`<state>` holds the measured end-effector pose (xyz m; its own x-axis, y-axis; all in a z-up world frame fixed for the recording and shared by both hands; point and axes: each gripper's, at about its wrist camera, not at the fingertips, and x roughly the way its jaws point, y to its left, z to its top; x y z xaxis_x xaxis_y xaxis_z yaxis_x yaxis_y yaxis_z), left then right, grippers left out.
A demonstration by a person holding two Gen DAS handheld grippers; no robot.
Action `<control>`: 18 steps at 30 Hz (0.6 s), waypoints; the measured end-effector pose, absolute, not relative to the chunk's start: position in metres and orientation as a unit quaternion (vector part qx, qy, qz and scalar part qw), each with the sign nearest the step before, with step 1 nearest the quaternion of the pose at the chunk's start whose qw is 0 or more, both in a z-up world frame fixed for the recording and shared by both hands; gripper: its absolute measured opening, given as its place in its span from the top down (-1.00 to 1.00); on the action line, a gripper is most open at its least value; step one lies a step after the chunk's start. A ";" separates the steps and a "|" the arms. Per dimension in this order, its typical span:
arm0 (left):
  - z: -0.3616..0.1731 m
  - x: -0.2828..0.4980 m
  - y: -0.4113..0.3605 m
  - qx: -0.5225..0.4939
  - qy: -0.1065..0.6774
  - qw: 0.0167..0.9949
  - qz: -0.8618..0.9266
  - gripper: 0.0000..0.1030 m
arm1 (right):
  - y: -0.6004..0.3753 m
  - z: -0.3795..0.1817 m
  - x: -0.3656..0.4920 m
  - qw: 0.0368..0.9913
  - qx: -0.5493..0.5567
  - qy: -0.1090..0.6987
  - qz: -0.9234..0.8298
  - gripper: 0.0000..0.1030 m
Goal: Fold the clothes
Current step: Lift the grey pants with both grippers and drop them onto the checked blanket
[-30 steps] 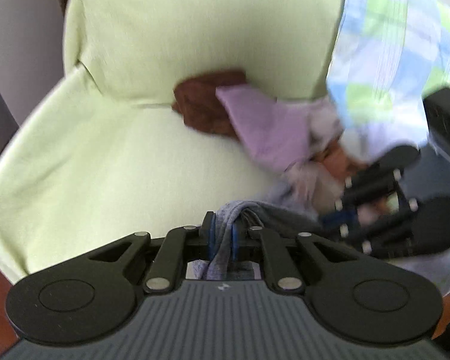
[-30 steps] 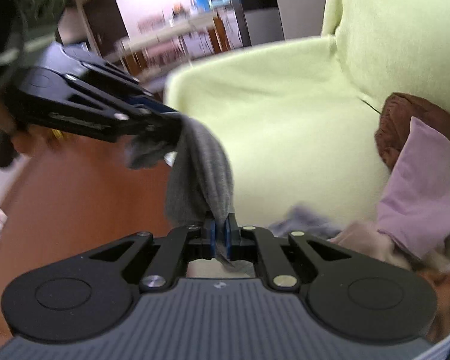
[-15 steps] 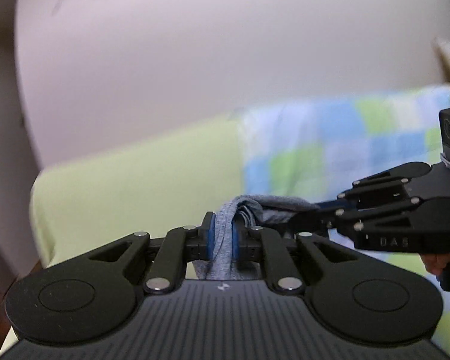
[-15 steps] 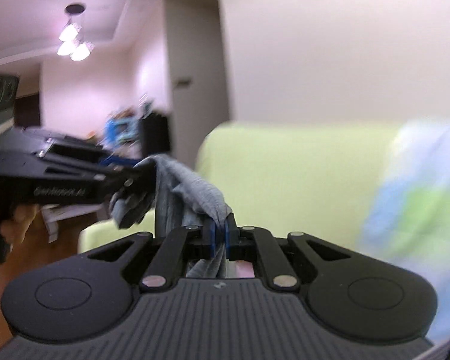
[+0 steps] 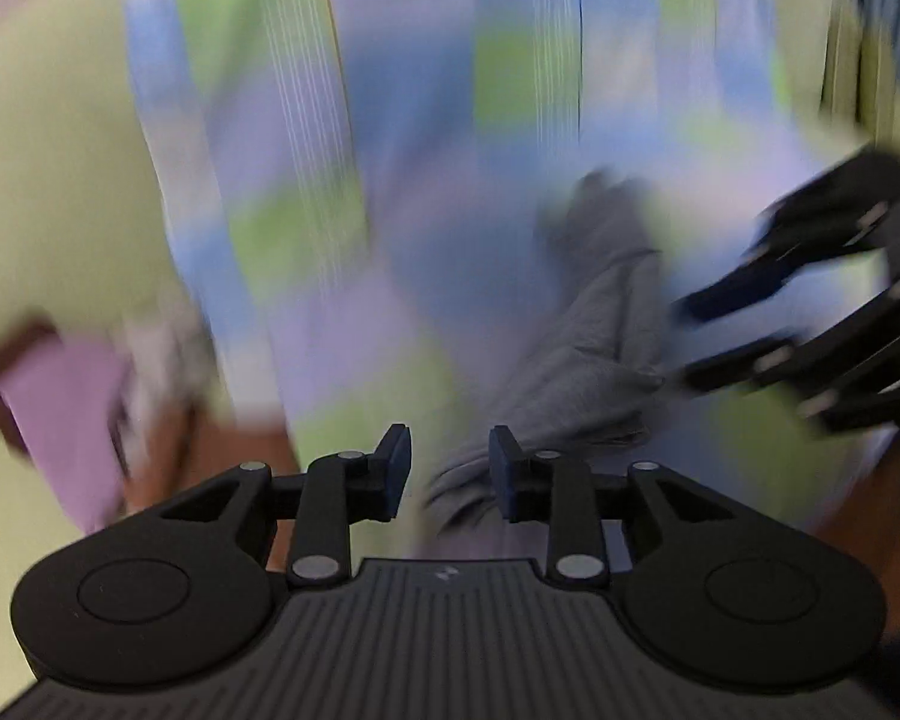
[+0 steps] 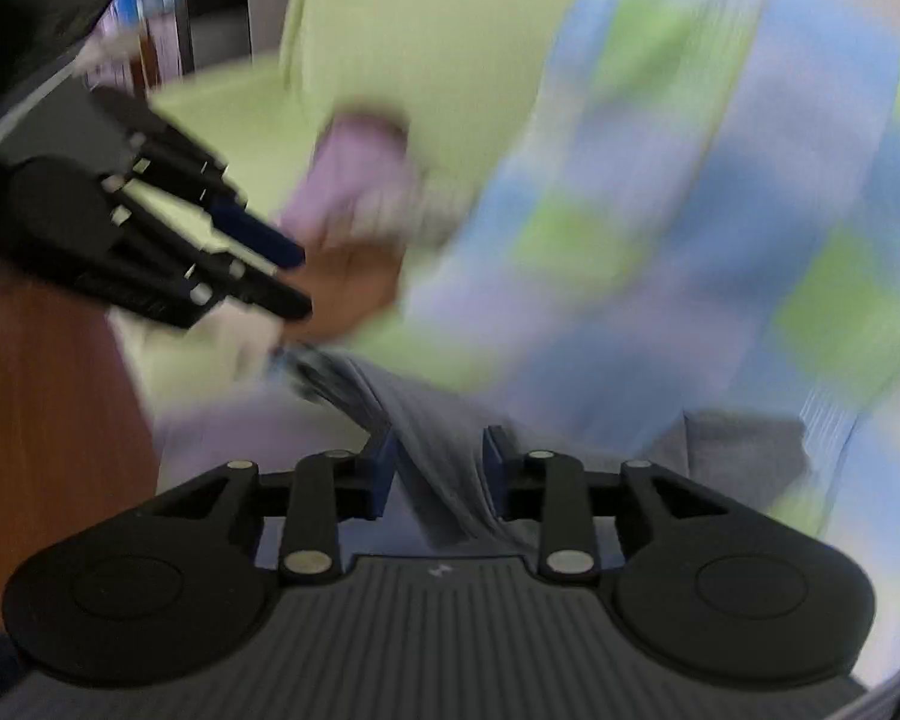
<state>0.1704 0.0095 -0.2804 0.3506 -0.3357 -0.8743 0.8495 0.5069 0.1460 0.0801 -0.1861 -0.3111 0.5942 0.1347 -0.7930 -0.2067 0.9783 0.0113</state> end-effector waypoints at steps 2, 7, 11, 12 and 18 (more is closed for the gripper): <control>-0.295 0.168 0.028 0.322 0.422 0.752 -0.392 0.31 | -0.184 -0.340 0.076 0.878 -0.012 0.471 0.084 0.47; -0.311 0.191 0.014 0.301 0.425 0.751 -0.406 0.31 | -0.219 -0.360 0.079 0.872 0.060 0.485 0.001 0.47; -0.312 0.200 -0.017 0.271 0.420 0.748 -0.436 0.30 | -0.249 -0.357 0.097 0.881 0.067 0.467 -0.049 0.47; -0.315 0.205 -0.025 0.266 0.416 0.747 -0.445 0.30 | -0.261 -0.349 0.096 0.881 0.071 0.464 -0.063 0.47; -0.340 0.216 -0.089 0.263 0.408 0.716 -0.501 0.16 | -0.306 -0.343 0.113 0.874 0.104 0.451 -0.150 0.47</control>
